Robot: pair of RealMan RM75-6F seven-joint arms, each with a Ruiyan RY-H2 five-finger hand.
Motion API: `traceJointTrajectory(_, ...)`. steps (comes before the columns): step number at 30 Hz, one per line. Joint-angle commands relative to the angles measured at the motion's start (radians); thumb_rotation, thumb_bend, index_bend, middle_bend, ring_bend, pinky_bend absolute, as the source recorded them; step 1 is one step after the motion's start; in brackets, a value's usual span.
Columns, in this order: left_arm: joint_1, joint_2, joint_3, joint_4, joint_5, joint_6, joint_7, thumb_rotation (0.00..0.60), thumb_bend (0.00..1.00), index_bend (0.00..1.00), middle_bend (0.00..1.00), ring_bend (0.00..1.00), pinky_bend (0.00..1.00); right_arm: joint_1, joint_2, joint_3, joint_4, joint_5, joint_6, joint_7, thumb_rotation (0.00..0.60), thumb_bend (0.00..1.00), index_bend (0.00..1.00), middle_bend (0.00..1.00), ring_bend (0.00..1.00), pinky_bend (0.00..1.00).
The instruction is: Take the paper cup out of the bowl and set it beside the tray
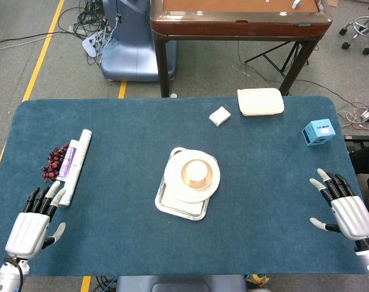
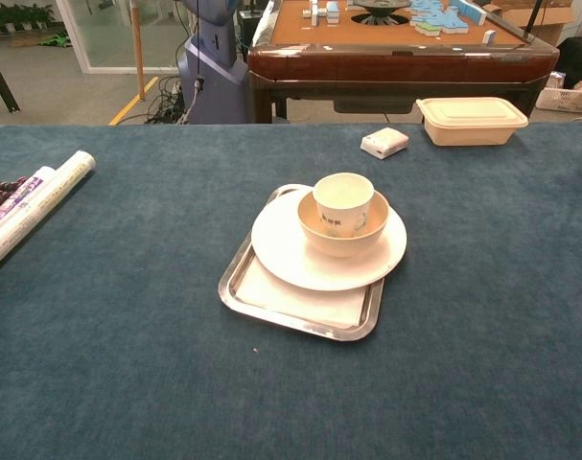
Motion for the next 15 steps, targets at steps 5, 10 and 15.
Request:
traceJointTrajectory(5,0.003,0.0,0.002,-0.005,0.01,0.009,0.0,0.6,0.34,0.0,0.0,0.0,0.0,-0.001,-0.003,-0.003,0.001,-0.003,0.0,-0.003,0.6,0.16,0.05,0.02,0.0,0.0)
traceJointTrajectory(10,0.001,-0.002,0.002,-0.001,0.014,0.006,0.005,0.6,0.34,0.0,0.0,0.0,0.0,0.0,-0.004,-0.003,0.001,-0.002,-0.002,-0.005,0.6,0.16,0.05,0.02,0.0,0.0)
traceJointTrajectory(15,0.001,-0.002,-0.001,0.002,0.012,0.009,0.007,0.6,0.34,0.0,0.0,0.0,0.0,0.004,-0.001,0.002,0.001,0.007,-0.011,0.005,0.6,0.16,0.05,0.03,0.0,0.0)
